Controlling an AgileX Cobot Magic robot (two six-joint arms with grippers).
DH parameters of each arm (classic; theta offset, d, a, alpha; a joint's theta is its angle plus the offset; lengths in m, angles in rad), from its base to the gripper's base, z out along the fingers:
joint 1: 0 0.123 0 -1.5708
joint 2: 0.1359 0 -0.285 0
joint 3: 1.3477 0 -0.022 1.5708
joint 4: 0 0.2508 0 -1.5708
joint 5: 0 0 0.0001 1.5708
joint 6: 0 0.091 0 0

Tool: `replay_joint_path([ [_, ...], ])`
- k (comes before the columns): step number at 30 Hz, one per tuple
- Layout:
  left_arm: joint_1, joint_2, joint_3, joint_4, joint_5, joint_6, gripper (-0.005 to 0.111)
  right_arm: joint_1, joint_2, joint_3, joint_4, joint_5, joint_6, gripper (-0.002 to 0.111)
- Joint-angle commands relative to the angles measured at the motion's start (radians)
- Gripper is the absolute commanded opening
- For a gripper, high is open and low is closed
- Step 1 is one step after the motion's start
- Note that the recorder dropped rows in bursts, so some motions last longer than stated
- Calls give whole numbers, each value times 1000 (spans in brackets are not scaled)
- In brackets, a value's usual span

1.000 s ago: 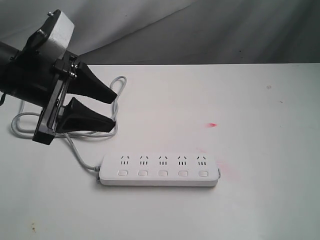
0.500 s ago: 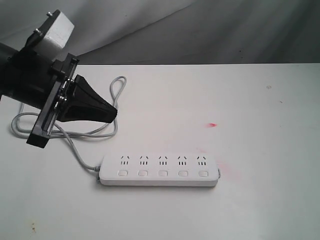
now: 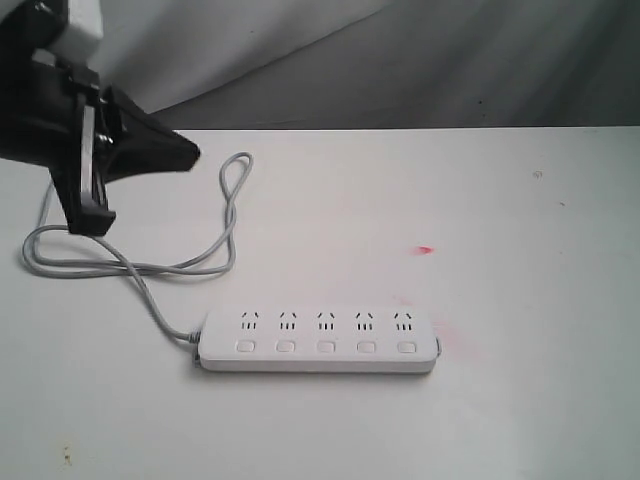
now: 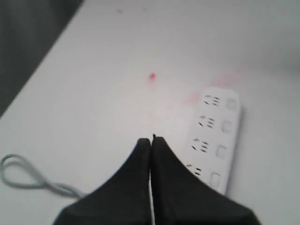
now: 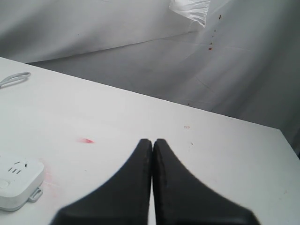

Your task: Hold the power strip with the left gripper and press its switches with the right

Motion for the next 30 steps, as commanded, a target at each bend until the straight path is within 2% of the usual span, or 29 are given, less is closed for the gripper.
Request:
replay_joint_path([
  [1,-3,-159,104,-47,-243,-284,1,-7,-5,3,-8,3,4,0],
  [6,-3,-374,288,-44,-491,-456,1,-7,-5,3,-8,3,4,0],
  [11,-3,-644,469,-44,-644,-459,1,-7,-5,3,-8,3,4,0],
  [17,-3,-934,619,-44,-707,-459,1,-7,-5,3,-8,3,4,0],
  [23,-3,-1036,732,-24,-736,-483,1,-7,-5,3,-8,3,4,0],
  [25,-3,-1036,793,162,-749,-551,1,-7,-5,3,-8,3,4,0],
  [28,-3,-1043,917,447,-818,-968,1,-7,-5,3,-8,3,4,0],
  [30,-3,-1061,968,554,-879,-1069,1,-7,-5,3,-8,3,4,0],
])
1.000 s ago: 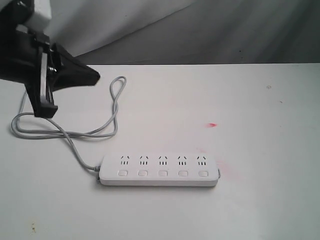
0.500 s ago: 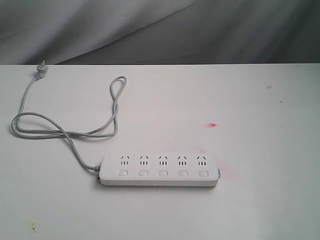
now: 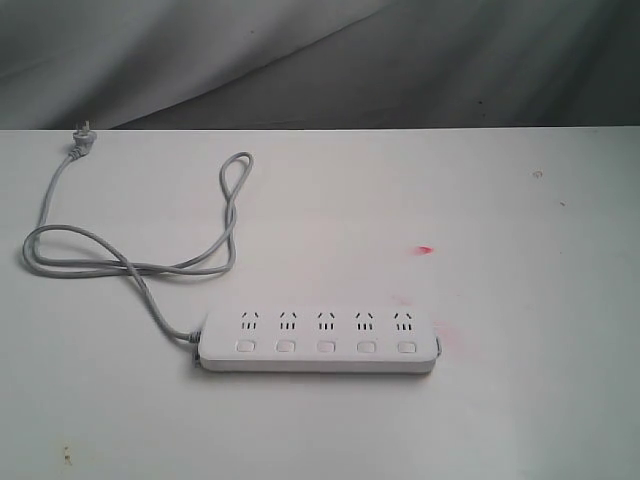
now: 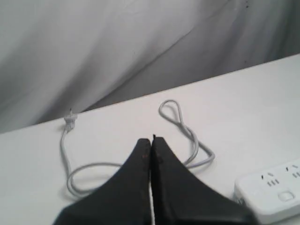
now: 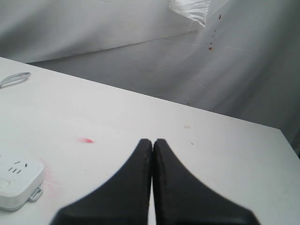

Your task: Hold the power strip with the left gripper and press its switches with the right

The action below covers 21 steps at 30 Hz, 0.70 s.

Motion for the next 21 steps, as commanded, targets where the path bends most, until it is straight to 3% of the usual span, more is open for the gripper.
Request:
replay_joint_path([
  [1,-3,-52,121,239,-138,-302,1,-7,-5,3,-8,2,4,0],
  [7,-3,-135,163,273,-117,-307,1,-7,-5,3,-8,2,4,0],
  [17,-3,-276,163,288,178,-314,1,-7,-5,3,-8,2,4,0],
  [21,-3,-286,163,288,187,-314,1,-7,-5,3,-8,2,4,0],
])
